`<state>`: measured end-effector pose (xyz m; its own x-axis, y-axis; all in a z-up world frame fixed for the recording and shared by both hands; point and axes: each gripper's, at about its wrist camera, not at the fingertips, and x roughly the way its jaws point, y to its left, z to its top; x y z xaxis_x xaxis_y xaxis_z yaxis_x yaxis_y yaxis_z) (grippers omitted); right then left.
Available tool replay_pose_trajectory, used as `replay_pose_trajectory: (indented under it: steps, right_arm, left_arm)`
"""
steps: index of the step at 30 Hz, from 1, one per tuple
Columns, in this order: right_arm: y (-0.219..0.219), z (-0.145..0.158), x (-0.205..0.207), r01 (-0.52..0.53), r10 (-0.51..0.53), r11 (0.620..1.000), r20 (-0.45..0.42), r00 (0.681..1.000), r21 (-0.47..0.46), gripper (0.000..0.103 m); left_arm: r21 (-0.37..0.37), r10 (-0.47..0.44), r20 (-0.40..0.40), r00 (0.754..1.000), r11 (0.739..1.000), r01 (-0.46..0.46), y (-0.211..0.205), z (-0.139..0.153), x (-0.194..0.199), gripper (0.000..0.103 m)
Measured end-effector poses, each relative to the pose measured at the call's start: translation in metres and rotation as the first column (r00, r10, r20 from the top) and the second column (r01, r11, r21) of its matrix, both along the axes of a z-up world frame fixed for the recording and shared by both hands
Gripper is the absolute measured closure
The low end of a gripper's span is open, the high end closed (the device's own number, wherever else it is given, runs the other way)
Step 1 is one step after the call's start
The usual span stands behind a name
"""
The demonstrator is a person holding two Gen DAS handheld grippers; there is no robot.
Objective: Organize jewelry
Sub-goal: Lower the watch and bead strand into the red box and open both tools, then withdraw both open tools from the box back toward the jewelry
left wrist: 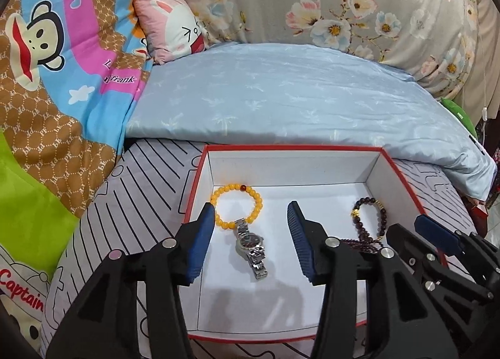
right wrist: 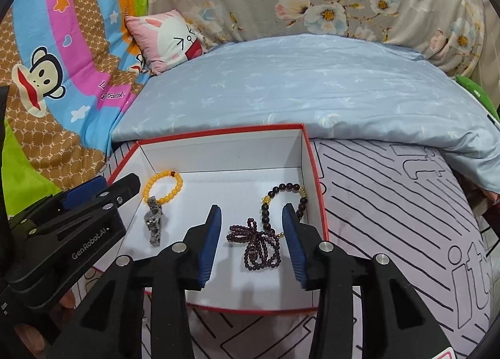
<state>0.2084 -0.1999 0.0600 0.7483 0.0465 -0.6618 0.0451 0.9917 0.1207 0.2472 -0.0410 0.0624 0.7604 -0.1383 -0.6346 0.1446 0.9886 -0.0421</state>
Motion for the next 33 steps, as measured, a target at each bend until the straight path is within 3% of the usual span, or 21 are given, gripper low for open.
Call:
replay_pose_trajectory:
  steps: [3, 22, 33]
  right_arm:
    - [0.002, 0.009, -0.009, -0.005, 0.005, 1.000, 0.017, 1.000, -0.001, 0.056]
    - [0.004, 0.028, -0.075, 0.018, -0.017, 1.000, 0.029, 0.999, -0.014, 0.055]
    - [-0.026, 0.003, -0.136, 0.095, -0.095, 0.995, -0.031, 0.995, 0.027, 0.055]
  left_arm:
    - [0.003, -0.007, 0.009, 1.000, 1.000, 0.007, -0.002, 0.007, -0.007, 0.057]
    - [-0.012, -0.017, 0.000, 1.000, 1.000, 0.017, 0.013, 0.023, -0.070, 0.057]
    - [-0.003, 0.010, -0.078, 0.997, 1.000, -0.011, 0.044, -0.009, -0.123, 0.057]
